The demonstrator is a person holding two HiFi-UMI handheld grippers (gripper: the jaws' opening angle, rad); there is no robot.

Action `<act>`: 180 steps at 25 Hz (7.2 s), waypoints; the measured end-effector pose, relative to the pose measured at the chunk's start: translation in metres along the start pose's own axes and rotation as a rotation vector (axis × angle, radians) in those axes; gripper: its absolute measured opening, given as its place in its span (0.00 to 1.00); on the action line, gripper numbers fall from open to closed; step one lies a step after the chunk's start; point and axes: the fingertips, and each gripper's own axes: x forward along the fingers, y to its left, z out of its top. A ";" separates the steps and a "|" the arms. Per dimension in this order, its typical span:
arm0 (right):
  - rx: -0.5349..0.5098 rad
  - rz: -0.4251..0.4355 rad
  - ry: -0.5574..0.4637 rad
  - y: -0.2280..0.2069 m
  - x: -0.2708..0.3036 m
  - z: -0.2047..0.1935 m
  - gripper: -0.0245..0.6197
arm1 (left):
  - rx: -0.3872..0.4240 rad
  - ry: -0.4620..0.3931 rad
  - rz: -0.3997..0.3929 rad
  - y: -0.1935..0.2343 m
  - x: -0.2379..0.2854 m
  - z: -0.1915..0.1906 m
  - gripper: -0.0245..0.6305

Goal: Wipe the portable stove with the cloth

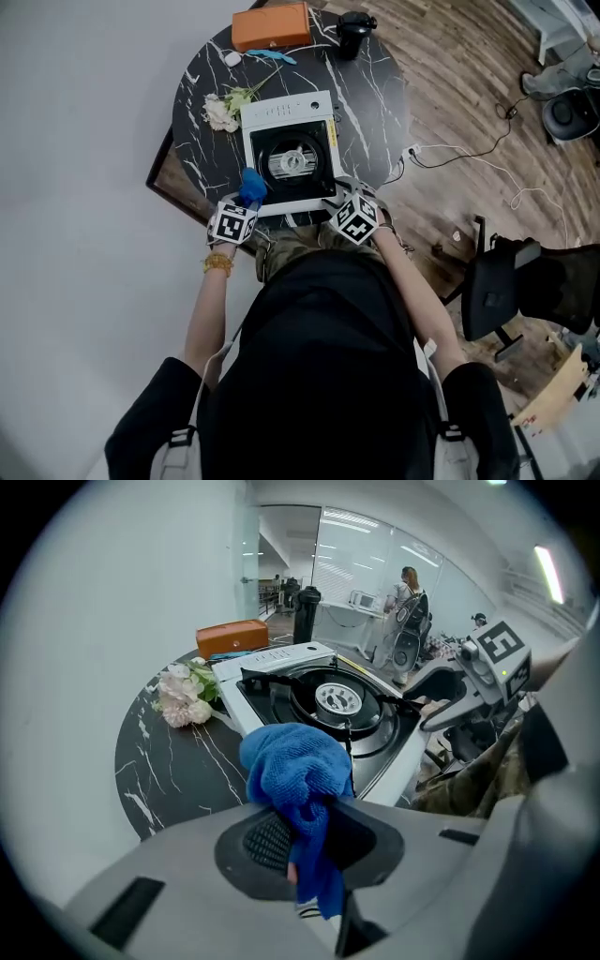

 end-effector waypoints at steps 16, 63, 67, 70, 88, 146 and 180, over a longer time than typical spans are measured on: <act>-0.478 0.027 -0.421 0.083 -0.037 0.116 0.38 | -0.168 -0.341 -0.482 -0.090 -0.068 0.047 0.15; -0.442 -0.057 0.103 0.064 0.040 0.043 0.12 | -0.417 -0.285 -0.178 0.001 0.006 0.049 0.38; -0.346 -0.073 0.134 0.046 0.024 0.023 0.12 | -0.405 -0.259 -0.151 0.004 0.008 0.046 0.35; -0.246 -0.075 0.165 0.032 0.011 0.008 0.12 | -0.413 -0.259 -0.148 0.006 0.008 0.048 0.32; -0.082 0.138 -0.682 0.032 -0.105 0.134 0.23 | -0.386 -0.606 -1.190 -0.128 -0.123 0.145 0.30; -0.502 0.284 0.515 -0.070 0.029 0.041 0.14 | 0.183 -0.127 -0.109 -0.055 0.026 0.058 0.12; -0.094 0.159 -0.507 0.020 -0.060 0.141 0.15 | -0.422 -0.363 -1.104 -0.115 -0.077 0.150 0.40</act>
